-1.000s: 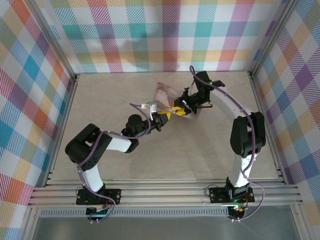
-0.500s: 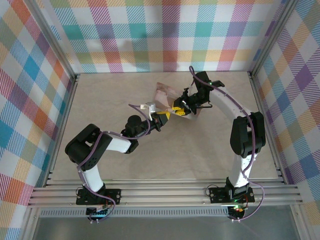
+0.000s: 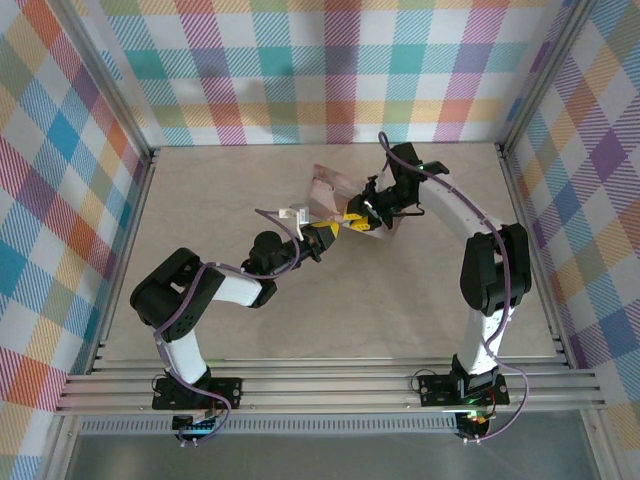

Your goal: Unlock the padlock with the key

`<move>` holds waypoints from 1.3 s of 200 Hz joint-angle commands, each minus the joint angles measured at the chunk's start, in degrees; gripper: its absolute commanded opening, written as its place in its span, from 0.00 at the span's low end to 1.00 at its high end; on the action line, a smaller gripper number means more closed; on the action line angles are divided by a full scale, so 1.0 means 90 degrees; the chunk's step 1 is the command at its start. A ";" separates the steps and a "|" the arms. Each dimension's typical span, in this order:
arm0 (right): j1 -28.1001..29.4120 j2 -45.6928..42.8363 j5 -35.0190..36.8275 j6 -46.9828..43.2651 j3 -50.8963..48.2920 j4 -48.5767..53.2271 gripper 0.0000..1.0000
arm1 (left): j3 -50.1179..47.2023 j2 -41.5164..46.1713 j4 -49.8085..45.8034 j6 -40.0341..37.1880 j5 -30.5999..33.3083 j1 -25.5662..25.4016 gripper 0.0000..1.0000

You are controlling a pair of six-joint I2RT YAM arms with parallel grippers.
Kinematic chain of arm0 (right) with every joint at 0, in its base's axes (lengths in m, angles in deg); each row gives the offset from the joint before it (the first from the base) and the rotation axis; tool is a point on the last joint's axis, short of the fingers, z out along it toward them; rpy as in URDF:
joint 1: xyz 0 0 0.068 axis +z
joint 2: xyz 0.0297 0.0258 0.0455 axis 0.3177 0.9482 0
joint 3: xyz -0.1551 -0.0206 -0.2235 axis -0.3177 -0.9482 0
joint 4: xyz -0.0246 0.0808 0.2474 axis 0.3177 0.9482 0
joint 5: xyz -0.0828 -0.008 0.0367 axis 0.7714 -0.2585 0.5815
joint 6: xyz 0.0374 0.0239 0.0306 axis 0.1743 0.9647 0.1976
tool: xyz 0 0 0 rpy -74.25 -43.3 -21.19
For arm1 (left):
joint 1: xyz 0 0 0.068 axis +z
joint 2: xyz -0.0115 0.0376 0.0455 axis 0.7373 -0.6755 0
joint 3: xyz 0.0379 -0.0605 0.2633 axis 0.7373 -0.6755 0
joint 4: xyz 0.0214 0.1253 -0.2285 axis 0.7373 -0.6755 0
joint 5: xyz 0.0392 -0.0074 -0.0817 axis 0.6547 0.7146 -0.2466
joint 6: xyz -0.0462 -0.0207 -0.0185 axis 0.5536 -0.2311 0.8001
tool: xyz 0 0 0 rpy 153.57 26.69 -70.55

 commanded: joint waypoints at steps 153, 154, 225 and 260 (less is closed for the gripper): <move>0.0091 -0.0008 -0.0574 0.0311 -0.0242 -0.0259 0.00 | -0.0064 -0.0418 0.0540 0.0468 0.0014 -0.0103 0.00; 0.0091 -0.0012 -0.0568 0.0310 -0.0245 -0.0260 0.00 | -0.0066 -0.0415 0.0540 0.0480 0.0021 -0.0103 0.00; 0.0091 0.0018 -0.0562 0.0330 -0.0355 -0.0386 0.00 | -0.0320 -0.0122 0.0569 0.0562 0.0144 -0.0074 0.00; 0.0091 0.0016 -0.0625 0.0359 -0.0317 -0.0368 0.00 | -0.0235 -0.0073 0.0598 0.0492 0.0148 -0.0074 0.00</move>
